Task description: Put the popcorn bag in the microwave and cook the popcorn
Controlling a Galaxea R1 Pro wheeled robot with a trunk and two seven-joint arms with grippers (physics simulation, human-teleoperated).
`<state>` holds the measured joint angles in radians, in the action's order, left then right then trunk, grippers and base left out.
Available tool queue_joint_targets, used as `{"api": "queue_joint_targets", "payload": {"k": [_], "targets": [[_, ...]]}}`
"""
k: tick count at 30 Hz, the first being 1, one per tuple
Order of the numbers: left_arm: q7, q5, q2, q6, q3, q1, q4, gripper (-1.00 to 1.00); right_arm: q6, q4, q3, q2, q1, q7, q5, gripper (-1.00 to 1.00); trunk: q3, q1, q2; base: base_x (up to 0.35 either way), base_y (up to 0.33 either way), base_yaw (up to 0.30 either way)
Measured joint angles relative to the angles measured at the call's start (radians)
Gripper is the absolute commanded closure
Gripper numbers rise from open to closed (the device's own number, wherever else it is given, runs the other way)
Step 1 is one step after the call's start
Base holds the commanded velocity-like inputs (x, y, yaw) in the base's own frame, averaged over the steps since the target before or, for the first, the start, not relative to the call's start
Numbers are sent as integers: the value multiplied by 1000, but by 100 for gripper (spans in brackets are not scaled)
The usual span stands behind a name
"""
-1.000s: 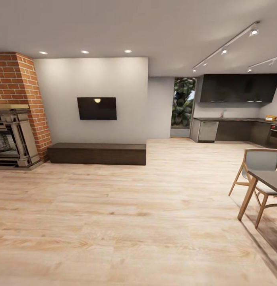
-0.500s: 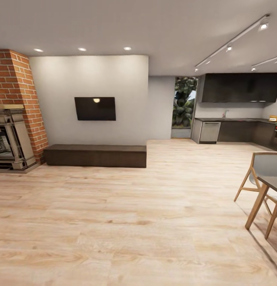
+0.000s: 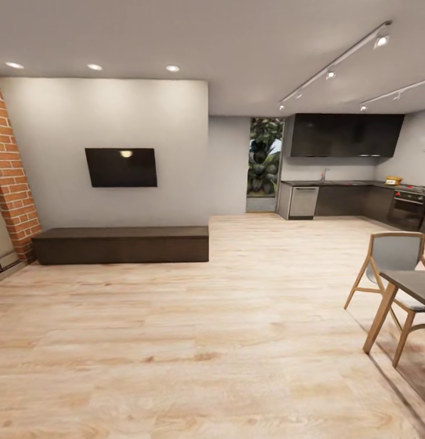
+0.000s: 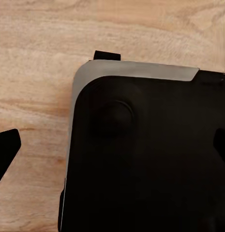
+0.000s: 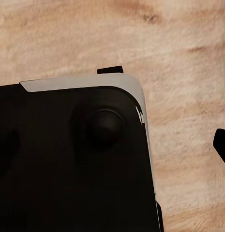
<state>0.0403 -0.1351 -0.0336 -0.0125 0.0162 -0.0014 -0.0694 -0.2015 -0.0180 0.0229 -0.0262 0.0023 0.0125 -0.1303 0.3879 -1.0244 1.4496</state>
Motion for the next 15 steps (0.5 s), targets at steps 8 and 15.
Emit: {"api": "queue_joint_targets", "payload": {"k": [8, 15], "targets": [[0, 0, 0, 0, 0, 0, 0, -100, 0, 0, 0, 0, 0, 0, 0, -100, 0, 0, 0, 325, 0, -286], [-1, -2, 0, 0, 0, 0, 0, -100, 0, 0, 0, 1, 0, 1, 2, -100, 0, 0, 0, 325, 0, -286]]}}
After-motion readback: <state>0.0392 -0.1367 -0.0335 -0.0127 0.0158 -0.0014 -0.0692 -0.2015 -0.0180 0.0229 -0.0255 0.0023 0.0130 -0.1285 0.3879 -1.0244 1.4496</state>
